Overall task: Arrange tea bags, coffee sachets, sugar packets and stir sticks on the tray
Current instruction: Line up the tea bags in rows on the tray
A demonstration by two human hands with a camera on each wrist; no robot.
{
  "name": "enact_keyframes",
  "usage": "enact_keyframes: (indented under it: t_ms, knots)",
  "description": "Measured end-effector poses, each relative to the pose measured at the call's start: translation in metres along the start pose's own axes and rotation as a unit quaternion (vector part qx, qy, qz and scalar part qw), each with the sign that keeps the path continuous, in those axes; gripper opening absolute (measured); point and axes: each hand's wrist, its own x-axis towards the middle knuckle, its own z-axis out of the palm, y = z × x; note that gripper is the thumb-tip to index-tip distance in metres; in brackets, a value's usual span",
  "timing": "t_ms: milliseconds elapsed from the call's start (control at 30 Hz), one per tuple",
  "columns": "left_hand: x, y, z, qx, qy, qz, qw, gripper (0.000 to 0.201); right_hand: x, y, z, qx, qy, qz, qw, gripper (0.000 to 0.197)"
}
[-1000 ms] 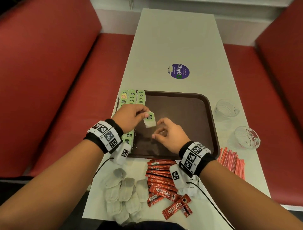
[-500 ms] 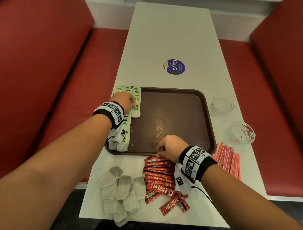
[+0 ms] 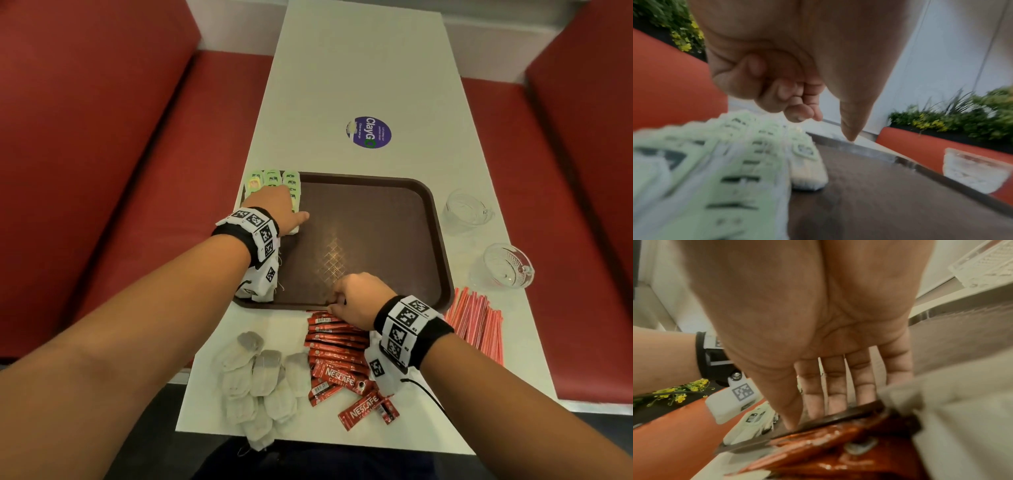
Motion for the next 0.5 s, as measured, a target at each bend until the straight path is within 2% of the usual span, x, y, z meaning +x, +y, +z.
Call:
enact_keyframes:
  t_ms: [100,167,233,333,433,500]
  knots:
    - [-0.044,-0.008,-0.006,-0.073,0.036,0.06,0.995,0.032,-0.005,-0.014,0.0,0.012,0.016,-0.026,0.999,0.021]
    - [-0.078,-0.02,-0.002,-0.098,0.024,0.092,0.991,0.024,-0.009,-0.026,0.001,0.015,0.033,-0.056,0.998,0.029]
    - [-0.11,-0.036,0.006,-0.104,-0.006,0.11,0.988,0.02,-0.014,-0.042,0.004,0.012,0.032,-0.096,0.995,0.03]
    - [-0.154,-0.06,0.02,-0.086,-0.076,0.152,0.982,0.02,-0.023,-0.067,0.009,-0.01,-0.02,-0.137,0.99,0.029]
    - [-0.189,-0.078,0.034,-0.054,-0.137,0.204,0.968,0.021,-0.026,-0.086,0.017,-0.05,-0.08,-0.147,0.985,0.032]
    - [-0.21,-0.085,0.043,-0.035,-0.162,0.221,0.961,0.03,-0.028,-0.097,0.024,-0.079,-0.109,-0.151,0.979,0.036]
